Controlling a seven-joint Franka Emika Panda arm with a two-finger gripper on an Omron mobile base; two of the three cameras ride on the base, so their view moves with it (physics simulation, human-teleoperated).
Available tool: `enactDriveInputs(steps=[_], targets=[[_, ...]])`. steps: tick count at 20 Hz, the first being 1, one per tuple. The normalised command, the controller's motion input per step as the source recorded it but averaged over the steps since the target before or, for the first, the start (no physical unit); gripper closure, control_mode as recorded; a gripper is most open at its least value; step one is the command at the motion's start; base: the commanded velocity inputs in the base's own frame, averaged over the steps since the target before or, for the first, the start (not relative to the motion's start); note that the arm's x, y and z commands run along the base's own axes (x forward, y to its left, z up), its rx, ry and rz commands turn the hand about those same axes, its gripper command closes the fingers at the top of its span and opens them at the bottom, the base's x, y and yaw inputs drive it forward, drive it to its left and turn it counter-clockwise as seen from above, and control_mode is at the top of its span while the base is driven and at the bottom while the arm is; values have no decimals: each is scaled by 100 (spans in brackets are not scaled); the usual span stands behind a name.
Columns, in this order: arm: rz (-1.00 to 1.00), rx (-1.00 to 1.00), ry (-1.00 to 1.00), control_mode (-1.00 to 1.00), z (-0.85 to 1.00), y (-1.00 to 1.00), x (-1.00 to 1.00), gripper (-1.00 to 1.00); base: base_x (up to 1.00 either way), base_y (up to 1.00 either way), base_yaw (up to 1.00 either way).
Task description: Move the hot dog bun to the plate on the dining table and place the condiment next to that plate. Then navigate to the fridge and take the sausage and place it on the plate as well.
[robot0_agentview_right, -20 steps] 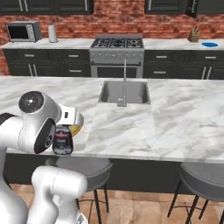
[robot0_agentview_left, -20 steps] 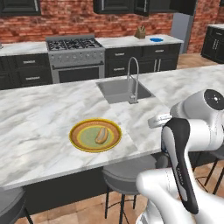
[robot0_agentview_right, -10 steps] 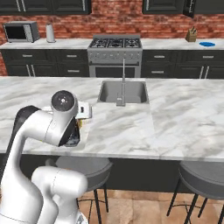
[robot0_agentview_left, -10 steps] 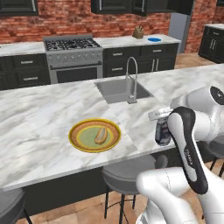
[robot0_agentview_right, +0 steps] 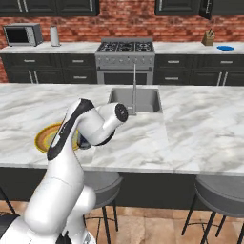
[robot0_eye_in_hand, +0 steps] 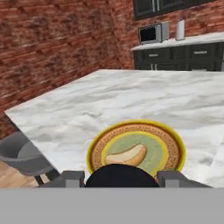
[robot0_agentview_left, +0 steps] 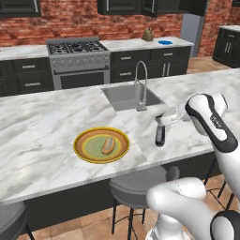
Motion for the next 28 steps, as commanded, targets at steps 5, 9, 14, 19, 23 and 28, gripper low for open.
enactDriveInputs(steps=[5,9,14,19,23,28], targets=[[21,5,-5,-100,-22,18,39,100,0,0,0],[13,0,-16,-100,-22,20,1,100,0,0,0],[6,0,-17,-100,-41,42,0,100,0,0,0],[0,1,-4,-100,-38,29,33,100,0,0,0],[0,0,0,-100,-41,9,66,100,0,0,0],[1,0,0,-100,-25,0,50,100,0,0,0]])
